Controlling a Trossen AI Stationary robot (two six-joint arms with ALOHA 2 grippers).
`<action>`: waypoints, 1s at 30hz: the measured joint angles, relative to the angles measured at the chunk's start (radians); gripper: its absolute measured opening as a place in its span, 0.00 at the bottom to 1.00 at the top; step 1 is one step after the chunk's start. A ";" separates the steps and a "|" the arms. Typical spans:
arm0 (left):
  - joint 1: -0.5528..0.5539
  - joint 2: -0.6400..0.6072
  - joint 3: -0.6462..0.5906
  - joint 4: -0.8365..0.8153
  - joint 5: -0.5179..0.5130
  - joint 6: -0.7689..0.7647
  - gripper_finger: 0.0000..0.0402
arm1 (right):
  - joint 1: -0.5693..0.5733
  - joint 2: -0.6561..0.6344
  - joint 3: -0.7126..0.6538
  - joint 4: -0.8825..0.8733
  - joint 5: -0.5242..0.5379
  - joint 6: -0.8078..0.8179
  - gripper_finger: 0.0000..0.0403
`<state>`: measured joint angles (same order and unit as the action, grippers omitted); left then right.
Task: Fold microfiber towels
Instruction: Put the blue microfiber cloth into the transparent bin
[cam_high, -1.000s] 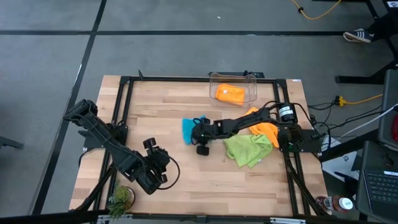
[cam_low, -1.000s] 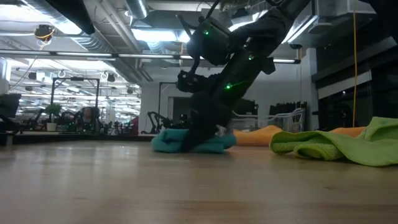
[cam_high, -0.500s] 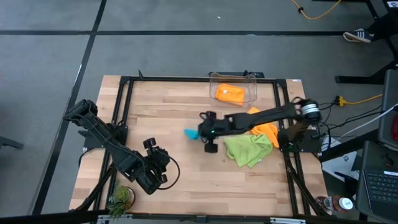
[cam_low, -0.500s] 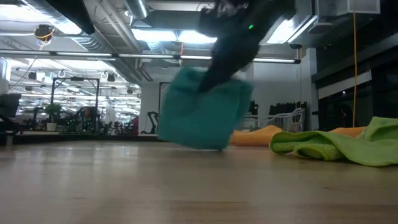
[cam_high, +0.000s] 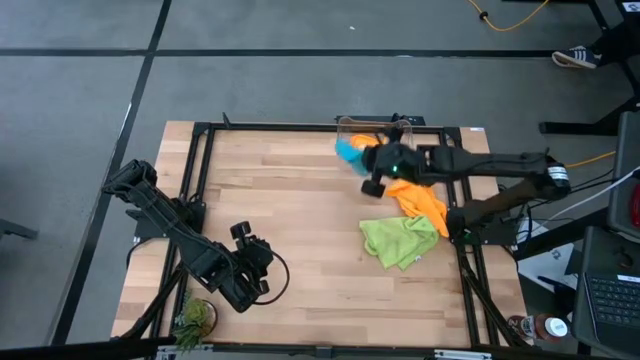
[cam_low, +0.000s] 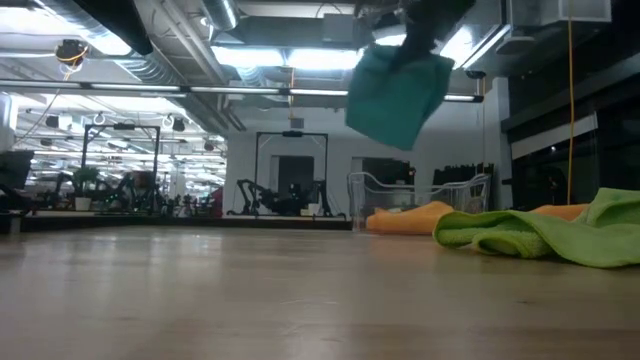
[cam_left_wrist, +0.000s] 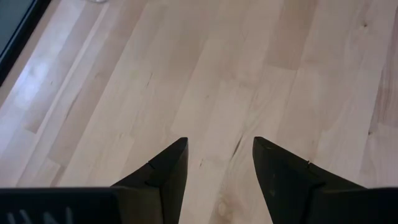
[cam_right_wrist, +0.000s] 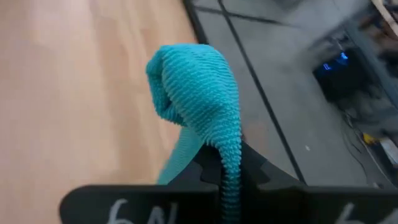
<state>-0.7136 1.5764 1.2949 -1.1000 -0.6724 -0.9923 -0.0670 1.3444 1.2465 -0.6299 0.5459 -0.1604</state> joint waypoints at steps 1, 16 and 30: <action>0.000 0.000 0.000 0.000 0.000 0.000 0.43 | -0.025 -0.007 -0.001 -0.013 0.001 -0.008 0.03; 0.000 0.000 0.000 0.001 -0.004 0.001 0.43 | -0.448 0.050 -0.027 -0.034 -0.208 -0.119 0.03; 0.000 0.000 0.000 0.002 -0.018 0.001 0.43 | -0.619 0.268 -0.027 0.118 -0.388 -0.556 0.03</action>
<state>-0.7136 1.5764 1.2949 -1.0985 -0.6903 -0.9916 -0.6862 1.6128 1.2198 -0.5120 0.1581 -0.7164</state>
